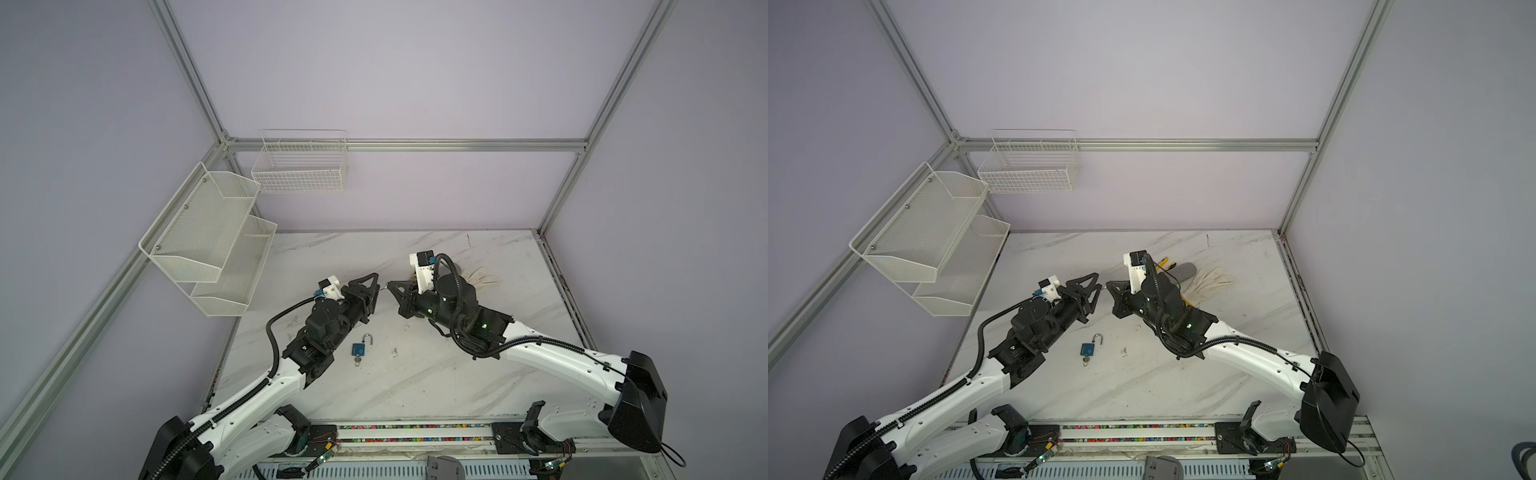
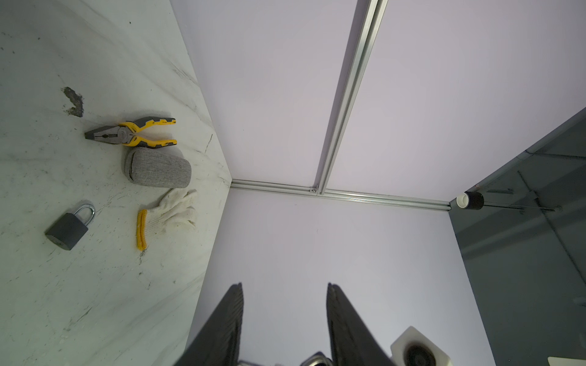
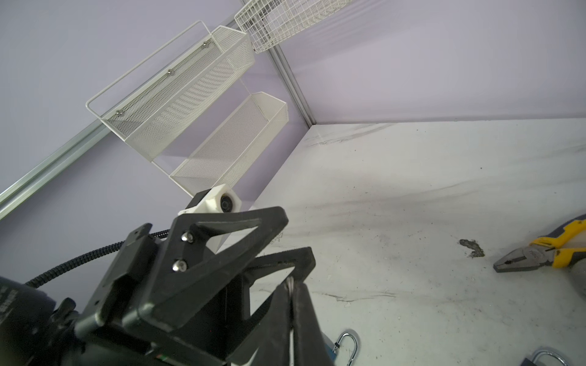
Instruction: Unlock with the key
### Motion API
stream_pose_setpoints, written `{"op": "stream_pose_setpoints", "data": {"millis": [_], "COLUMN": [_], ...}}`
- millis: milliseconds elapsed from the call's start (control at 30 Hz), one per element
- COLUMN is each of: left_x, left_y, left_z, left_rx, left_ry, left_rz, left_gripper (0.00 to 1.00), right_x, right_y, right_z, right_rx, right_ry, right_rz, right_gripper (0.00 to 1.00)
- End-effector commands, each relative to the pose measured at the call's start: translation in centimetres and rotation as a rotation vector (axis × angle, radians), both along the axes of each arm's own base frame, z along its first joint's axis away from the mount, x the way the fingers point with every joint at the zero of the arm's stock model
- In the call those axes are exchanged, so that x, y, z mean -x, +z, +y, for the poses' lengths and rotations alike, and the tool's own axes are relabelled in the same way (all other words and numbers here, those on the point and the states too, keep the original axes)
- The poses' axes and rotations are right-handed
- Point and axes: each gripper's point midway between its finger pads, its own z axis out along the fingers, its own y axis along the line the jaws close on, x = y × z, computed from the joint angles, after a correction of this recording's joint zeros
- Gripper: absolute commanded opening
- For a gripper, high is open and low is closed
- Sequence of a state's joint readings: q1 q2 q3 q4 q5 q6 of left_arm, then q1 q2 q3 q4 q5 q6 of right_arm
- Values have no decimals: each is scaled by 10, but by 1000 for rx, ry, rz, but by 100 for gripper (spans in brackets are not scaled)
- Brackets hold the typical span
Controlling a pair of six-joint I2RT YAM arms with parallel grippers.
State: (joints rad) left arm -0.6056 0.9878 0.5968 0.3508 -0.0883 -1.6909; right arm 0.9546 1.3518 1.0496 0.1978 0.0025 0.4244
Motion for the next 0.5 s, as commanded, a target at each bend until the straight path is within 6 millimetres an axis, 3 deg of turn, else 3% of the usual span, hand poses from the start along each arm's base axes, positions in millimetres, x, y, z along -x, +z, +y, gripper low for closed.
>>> {"op": "stream_pose_setpoints", "data": {"millis": [0, 300, 467], "left_x": [1, 1, 1], "left_y": [4, 7, 7], "left_z": [-3, -4, -5], "left_rx": [10, 15, 32], "left_ry": [-17, -17, -22], "left_rz": [-25, -30, -21], "left_gripper": [42, 38, 46], "right_x": [5, 9, 9], "right_y": [17, 18, 32], "right_z": [1, 1, 6], "right_rx": [3, 23, -43], "right_ry": [27, 56, 68], "right_rz": [-74, -122, -139], "right_gripper": [0, 0, 0]}}
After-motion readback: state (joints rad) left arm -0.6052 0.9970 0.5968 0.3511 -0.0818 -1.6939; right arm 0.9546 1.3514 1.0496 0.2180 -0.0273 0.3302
